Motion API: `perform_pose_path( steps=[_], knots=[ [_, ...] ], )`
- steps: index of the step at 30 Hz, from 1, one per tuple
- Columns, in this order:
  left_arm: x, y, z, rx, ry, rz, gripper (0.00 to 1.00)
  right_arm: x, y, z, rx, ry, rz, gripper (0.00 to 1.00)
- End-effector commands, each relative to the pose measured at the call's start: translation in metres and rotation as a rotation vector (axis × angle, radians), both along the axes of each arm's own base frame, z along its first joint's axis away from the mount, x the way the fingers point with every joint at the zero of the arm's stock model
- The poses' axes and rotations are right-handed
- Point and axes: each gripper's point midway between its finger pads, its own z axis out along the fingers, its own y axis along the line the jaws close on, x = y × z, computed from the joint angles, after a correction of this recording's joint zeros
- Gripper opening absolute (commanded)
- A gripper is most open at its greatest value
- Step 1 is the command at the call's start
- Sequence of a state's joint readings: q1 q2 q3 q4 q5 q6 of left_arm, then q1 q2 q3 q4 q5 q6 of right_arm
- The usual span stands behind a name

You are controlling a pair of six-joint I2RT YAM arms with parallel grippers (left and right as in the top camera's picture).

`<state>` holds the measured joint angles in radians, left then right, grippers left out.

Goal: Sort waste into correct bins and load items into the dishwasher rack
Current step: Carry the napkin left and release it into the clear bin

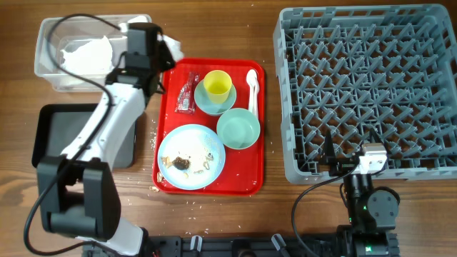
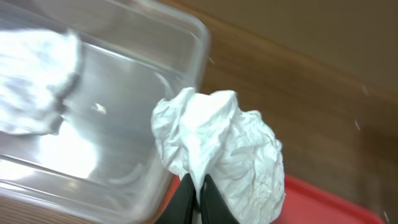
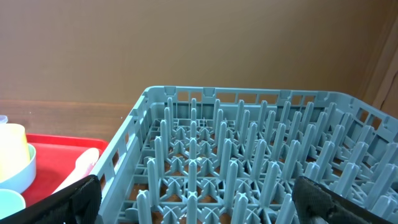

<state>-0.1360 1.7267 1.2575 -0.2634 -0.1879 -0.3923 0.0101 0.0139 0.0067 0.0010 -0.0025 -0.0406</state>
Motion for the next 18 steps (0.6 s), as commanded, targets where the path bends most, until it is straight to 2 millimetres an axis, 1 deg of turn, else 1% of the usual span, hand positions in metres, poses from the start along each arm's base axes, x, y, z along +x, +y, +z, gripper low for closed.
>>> perform_pose_path(
  steps=[1, 3, 4, 5, 6, 7, 9, 11, 14, 15, 16, 17, 18],
  knots=[
    [0.002, 0.059, 0.023, 0.019, -0.074, 0.191, 0.04, 0.0, -0.001, 0.002, -0.011, -0.009, -0.005, 1.0],
    [0.002, 0.083, 0.023, -0.005, -0.083, 0.259, 0.05, 0.0, -0.001, 0.002, -0.011, -0.009, -0.005, 1.0],
    [0.002, 0.094, 0.023, -0.013, -0.09, 0.289, 0.11, 0.0, -0.001, 0.002, -0.011, -0.009, -0.005, 1.0],
    [0.002, 0.104, 0.023, -0.015, -0.096, 0.307, 0.32, 0.0, -0.001, 0.002, -0.011, -0.009, -0.005, 1.0],
    [0.003, 0.112, 0.022, -0.015, -0.101, 0.323, 0.75, 0.0, -0.001, 0.002, -0.011, -0.009, -0.005, 1.0],
    [0.002, 0.118, 0.022, -0.014, -0.1, 0.336, 1.0, 0.0, -0.001, 0.002, -0.011, -0.009, -0.005, 1.0],
    [0.001, 0.121, 0.019, -0.024, -0.092, 0.335, 1.0, 0.0, -0.001, 0.002, -0.011, -0.009, -0.005, 1.0],
    [-0.001, 0.114, 0.014, -0.046, -0.065, 0.303, 1.0, 0.0, -0.001, 0.002, -0.011, -0.009, -0.005, 1.0],
    [-0.006, 0.08, -0.002, -0.17, 0.018, 0.163, 1.0, 0.0, -0.001, 0.002, -0.011, -0.009, -0.005, 1.0],
    [-0.008, 0.066, -0.005, -0.226, 0.044, 0.105, 1.0, 0.0, -0.001, 0.002, -0.011, -0.009, -0.005, 1.0],
    [-0.01, 0.058, -0.007, -0.255, 0.058, 0.074, 0.99, 0.0, -0.001, 0.002, -0.011, -0.009, -0.005, 1.0],
    [-0.012, 0.051, -0.009, -0.276, 0.071, 0.052, 0.95, 0.0, -0.001, 0.002, -0.012, -0.009, -0.005, 1.0],
    [-0.013, 0.048, -0.01, -0.287, 0.08, 0.041, 0.87, 0.0, -0.001, 0.002, -0.011, -0.009, -0.005, 1.0]
  ],
)
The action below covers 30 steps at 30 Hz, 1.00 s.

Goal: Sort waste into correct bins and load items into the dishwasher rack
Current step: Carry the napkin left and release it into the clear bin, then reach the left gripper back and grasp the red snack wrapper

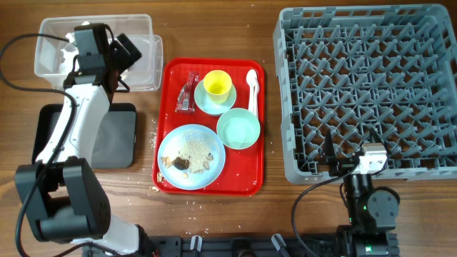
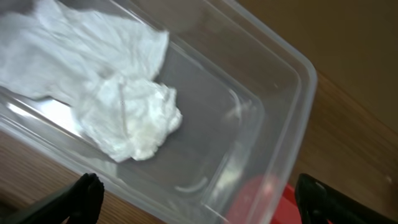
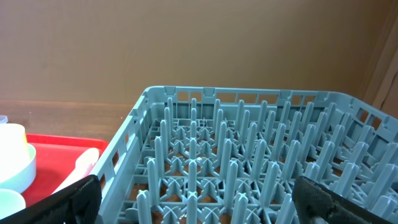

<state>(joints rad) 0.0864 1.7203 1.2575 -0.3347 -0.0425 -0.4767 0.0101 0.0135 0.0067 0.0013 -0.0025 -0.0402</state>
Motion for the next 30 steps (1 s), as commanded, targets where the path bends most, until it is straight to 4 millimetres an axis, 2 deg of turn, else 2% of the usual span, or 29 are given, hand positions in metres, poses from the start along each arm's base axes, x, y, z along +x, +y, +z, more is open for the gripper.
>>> perform_pose_path(
  steps=[1, 5, 7, 13, 15, 21, 24, 26, 30],
  knots=[
    [-0.002, -0.039, 0.001, -0.144, 0.006, -0.143, 0.86, 0.0, -0.001, 0.002, -0.011, -0.008, -0.005, 1.0],
    [-0.018, -0.066, 0.011, -0.26, 0.028, -0.246, 0.88, 0.0, -0.001, 0.002, -0.011, -0.008, -0.005, 1.0],
    [-0.026, -0.07, 0.017, -0.276, 0.037, -0.258, 0.86, 0.0, -0.001, 0.002, -0.012, -0.008, -0.005, 1.0],
    [-0.059, -0.076, 0.036, -0.297, 0.084, -0.265, 0.91, 0.0, -0.001, 0.002, -0.011, -0.008, -0.005, 1.0],
    [-0.068, -0.087, 0.043, -0.294, 0.087, -0.294, 0.92, 0.0, -0.001, 0.002, -0.012, -0.008, -0.005, 1.0],
    [-0.079, -0.136, 0.037, -0.192, 0.126, -0.424, 0.88, 0.0, -0.001, 0.002, -0.012, -0.008, -0.005, 1.0],
    [-0.087, -0.156, 0.033, -0.143, 0.153, -0.461, 0.7, 0.0, -0.001, 0.001, -0.011, -0.008, -0.005, 1.0],
    [-0.09, -0.162, 0.03, -0.117, 0.163, -0.469, 0.68, 0.0, -0.001, 0.002, -0.012, -0.008, -0.005, 1.0],
    [-0.089, -0.156, 0.018, -0.054, 0.197, -0.436, 0.66, 0.0, -0.001, 0.002, -0.011, -0.008, -0.005, 1.0]
  ],
)
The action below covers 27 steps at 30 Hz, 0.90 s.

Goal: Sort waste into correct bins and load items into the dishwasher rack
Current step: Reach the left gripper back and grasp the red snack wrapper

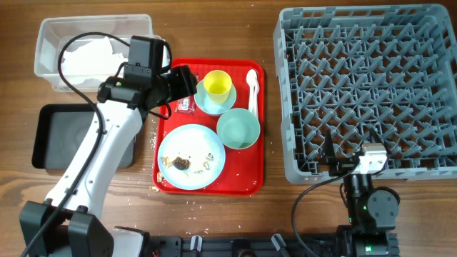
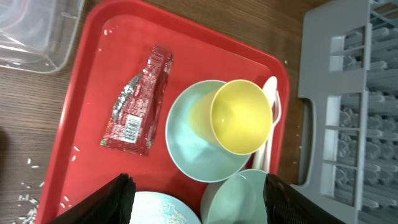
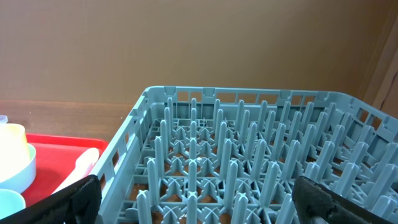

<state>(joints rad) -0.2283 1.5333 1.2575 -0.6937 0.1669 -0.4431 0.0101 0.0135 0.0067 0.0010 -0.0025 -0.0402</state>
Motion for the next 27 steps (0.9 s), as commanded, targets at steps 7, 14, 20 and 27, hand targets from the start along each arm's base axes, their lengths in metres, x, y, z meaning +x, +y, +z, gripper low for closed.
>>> perform_pose_path(
  steps=[7, 14, 20, 27],
  knots=[
    [0.014, 0.034, -0.044, 0.21, 0.062, 0.114, 0.6, 0.0, -0.001, 0.002, -0.012, -0.009, -0.005, 1.0],
    [0.041, 0.027, -0.077, 0.238, 0.041, 0.055, 0.61, 0.0, -0.001, 0.002, -0.012, -0.009, -0.005, 1.0],
    [0.055, 0.024, -0.108, 0.249, 0.05, 0.049, 0.64, 0.0, -0.001, 0.002, -0.011, -0.009, -0.005, 1.0],
    [0.069, 0.021, -0.146, 0.264, 0.057, 0.026, 0.63, 0.0, -0.001, 0.002, -0.011, -0.009, -0.005, 1.0]
  ],
)
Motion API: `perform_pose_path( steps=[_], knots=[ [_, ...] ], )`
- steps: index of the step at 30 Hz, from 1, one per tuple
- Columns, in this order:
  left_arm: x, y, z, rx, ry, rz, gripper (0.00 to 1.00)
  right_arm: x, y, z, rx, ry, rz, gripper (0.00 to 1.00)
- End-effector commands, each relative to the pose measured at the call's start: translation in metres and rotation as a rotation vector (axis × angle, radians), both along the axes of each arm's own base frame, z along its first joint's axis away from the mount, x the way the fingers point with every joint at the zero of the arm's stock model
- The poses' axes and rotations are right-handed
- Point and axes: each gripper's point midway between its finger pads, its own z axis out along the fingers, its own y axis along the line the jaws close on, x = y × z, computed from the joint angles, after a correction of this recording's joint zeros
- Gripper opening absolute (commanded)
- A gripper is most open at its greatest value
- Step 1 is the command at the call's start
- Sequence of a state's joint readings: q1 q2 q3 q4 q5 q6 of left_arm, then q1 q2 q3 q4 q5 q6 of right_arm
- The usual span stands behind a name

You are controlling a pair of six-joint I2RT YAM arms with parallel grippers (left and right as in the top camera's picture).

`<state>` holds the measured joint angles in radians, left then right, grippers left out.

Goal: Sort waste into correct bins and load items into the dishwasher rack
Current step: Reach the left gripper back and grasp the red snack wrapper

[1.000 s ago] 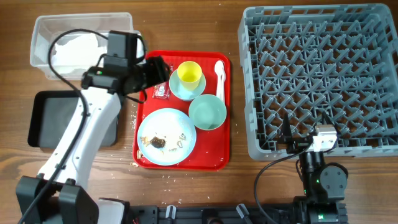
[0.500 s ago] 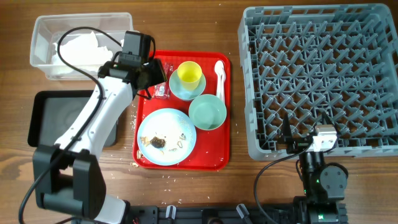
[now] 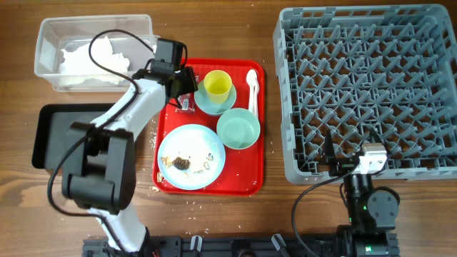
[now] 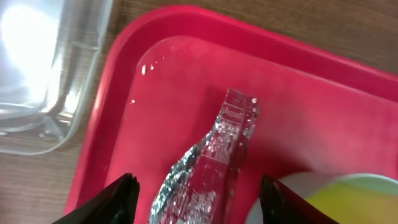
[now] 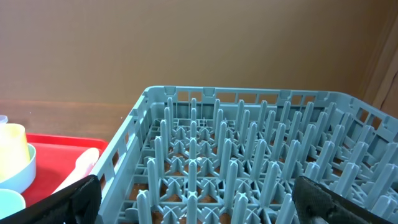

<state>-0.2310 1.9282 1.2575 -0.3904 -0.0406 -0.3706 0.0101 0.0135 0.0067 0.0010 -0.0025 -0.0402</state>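
Note:
A silver-and-red foil wrapper (image 4: 211, 158) lies at the far left of the red tray (image 3: 253, 178). My left gripper (image 4: 199, 208) hangs open close above it, one finger (image 4: 121, 199) on each side; in the overhead view the left gripper (image 3: 184, 84) hides most of the wrapper. Also on the tray are a yellow cup (image 3: 218, 84) on a saucer (image 3: 203, 106), a green bowl (image 3: 238, 128), a plate with food scraps (image 3: 191, 157) and a white spoon (image 3: 252, 82). My right gripper (image 5: 199, 205) stands open at the near edge of the grey rack (image 3: 371, 86).
The clear bin (image 3: 139, 28) at the back left holds crumpled white paper (image 3: 89, 56). A black bin (image 3: 57, 132) sits in front of it. Rice grains are scattered on the wood beside the tray's left edge.
My left gripper, still open, has come down from higher over the tray to just above the foil wrapper, which lies where it was. The right arm has not moved.
My left gripper was shut on a crumpled white napkin at the clear bin's rim. Then it was open over the bin, with the napkin lying inside. Then it was open above the tray, and now it is low over the wrapper.

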Motion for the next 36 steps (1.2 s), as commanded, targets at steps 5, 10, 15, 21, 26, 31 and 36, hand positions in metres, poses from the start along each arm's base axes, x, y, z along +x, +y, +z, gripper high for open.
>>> perform_pose_path(
  steps=[5, 10, 15, 21, 26, 31, 36],
  knots=[
    [0.001, 0.002, -0.033, 0.039, 0.044, -0.018, 0.57, 0.0, -0.001, 0.002, -0.012, -0.009, -0.005, 1.0],
    [-0.006, -0.009, -0.036, 0.018, 0.07, -0.119, 0.61, 0.0, -0.001, 0.002, -0.012, -0.009, -0.005, 1.0],
    [-0.008, -0.008, -0.038, 0.022, 0.081, -0.121, 0.62, 0.0, -0.001, 0.002, -0.011, -0.009, -0.005, 1.0],
    [-0.015, -0.006, -0.063, 0.043, 0.134, -0.144, 0.61, 0.0, -0.001, 0.002, -0.011, -0.009, -0.005, 1.0],
    [-0.014, -0.007, -0.062, 0.043, 0.131, -0.144, 0.5, 0.0, -0.001, 0.002, -0.012, -0.009, -0.005, 1.0],
    [-0.012, 0.0, -0.062, 0.105, 0.12, -0.18, 0.51, 0.0, -0.001, 0.002, -0.011, -0.009, -0.005, 1.0],
    [-0.011, 0.006, -0.062, 0.143, 0.115, -0.183, 0.5, 0.0, -0.001, 0.002, -0.011, -0.009, -0.005, 1.0]
  ],
)
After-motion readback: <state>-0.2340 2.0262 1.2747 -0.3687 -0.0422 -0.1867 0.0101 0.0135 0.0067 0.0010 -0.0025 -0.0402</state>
